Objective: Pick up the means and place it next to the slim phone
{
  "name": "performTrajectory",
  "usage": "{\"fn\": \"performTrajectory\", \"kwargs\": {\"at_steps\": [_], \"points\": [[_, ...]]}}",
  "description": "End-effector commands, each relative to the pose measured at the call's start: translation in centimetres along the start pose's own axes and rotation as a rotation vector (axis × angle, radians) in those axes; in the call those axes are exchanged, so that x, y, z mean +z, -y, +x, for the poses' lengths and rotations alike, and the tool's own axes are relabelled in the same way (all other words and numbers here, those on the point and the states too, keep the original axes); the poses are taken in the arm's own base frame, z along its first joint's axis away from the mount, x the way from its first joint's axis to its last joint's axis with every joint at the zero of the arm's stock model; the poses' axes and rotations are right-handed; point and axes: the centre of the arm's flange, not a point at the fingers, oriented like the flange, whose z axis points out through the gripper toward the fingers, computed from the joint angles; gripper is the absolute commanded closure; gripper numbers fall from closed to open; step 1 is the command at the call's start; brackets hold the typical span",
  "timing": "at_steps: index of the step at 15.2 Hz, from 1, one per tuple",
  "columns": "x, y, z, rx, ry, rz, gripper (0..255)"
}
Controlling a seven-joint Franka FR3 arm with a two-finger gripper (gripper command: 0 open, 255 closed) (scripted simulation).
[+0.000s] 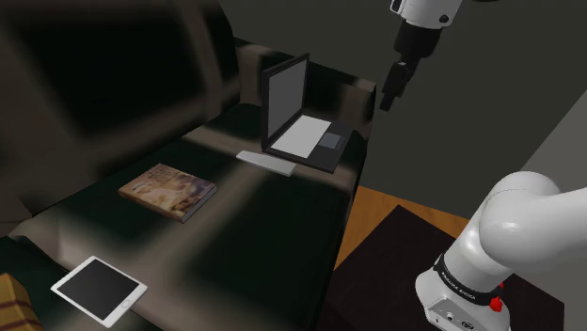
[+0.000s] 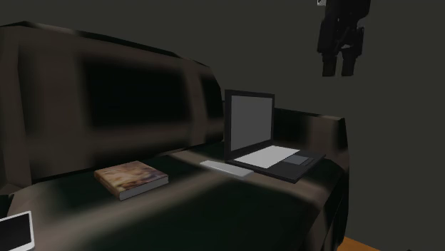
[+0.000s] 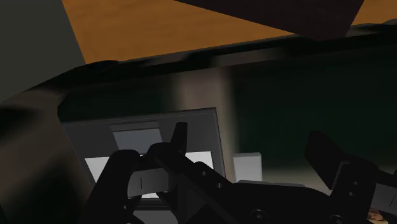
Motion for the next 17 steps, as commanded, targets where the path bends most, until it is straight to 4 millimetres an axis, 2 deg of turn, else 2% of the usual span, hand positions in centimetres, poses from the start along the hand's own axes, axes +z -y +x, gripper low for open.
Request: {"fn": "performTrajectory", "kwargs": {"at_steps": [1, 17], "points": [[0.0, 0.0, 0.0, 0.0, 0.0, 0.0, 0], [13.2, 3.1, 16.8, -0.109, 0.048, 0.043, 0]]}}
